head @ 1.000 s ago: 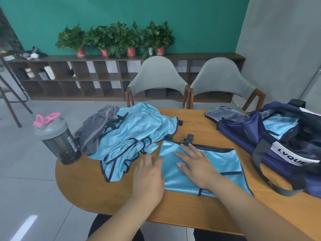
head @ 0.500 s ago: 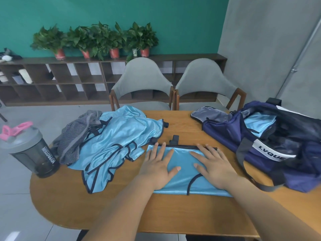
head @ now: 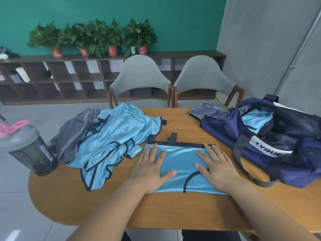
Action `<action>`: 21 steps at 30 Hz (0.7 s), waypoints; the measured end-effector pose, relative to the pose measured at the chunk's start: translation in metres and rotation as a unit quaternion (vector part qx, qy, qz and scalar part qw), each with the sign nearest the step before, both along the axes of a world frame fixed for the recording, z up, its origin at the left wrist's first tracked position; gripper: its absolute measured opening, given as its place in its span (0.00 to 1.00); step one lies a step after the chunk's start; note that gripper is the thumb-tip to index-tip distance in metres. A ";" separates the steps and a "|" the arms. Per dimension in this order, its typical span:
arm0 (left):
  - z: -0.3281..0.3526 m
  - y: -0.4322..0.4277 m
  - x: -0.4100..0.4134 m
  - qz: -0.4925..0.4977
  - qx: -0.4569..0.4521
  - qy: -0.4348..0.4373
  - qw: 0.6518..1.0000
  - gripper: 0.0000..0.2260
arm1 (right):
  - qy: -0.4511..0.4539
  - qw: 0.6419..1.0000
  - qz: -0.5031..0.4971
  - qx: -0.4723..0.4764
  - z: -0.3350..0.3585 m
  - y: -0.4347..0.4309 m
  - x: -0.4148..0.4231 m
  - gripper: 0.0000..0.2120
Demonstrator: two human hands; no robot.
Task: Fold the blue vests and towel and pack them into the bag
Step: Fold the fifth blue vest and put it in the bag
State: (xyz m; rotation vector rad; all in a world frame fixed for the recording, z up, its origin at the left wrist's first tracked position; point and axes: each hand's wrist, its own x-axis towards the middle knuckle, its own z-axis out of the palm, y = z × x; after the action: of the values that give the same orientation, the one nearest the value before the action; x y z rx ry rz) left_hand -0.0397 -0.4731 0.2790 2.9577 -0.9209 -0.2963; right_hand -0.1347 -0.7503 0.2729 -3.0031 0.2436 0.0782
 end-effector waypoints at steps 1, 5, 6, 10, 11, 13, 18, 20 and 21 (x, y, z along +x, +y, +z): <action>0.001 0.000 0.001 -0.003 0.002 0.001 1.000 0.45 | 0.001 1.000 -0.003 0.001 0.001 0.001 0.001 0.35; 0.003 0.002 0.004 -0.023 -0.003 -0.003 1.000 0.43 | -0.002 1.000 -0.017 -0.005 -0.001 0.006 -0.003 0.35; 0.005 0.003 0.004 -0.032 -0.005 -0.017 0.999 0.42 | -0.003 1.000 -0.024 -0.006 -0.002 0.008 -0.006 0.35; 0.012 -0.003 -0.002 -0.085 -0.018 -0.107 0.990 0.36 | -0.008 0.997 -0.073 -0.007 -0.004 0.021 -0.019 0.36; 0.015 -0.008 -0.007 -0.080 -0.042 -0.093 0.991 0.35 | -0.008 0.996 -0.087 -0.006 -0.004 0.025 -0.021 0.36; 0.017 -0.022 -0.021 -0.049 -0.083 -0.030 0.995 0.34 | -0.007 0.994 -0.111 0.004 -0.004 0.034 -0.025 0.35; -0.002 -0.033 -0.033 -0.038 -0.015 -0.001 0.999 0.36 | -0.012 0.990 -0.137 0.027 0.000 0.044 -0.035 0.35; -0.001 -0.027 -0.023 -0.076 -0.013 -0.011 0.997 0.35 | -0.025 0.989 -0.145 0.026 0.003 0.042 -0.039 0.33; 0.001 -0.024 -0.017 -0.099 -0.014 -0.011 0.995 0.35 | -0.042 0.988 -0.145 0.017 0.004 0.040 -0.041 0.30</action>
State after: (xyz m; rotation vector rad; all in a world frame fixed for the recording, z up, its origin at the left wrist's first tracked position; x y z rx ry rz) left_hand -0.0565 -0.4966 0.2802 2.8532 -1.2139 -0.2528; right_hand -0.1759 -0.7103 0.2768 -2.8923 0.6576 -0.0723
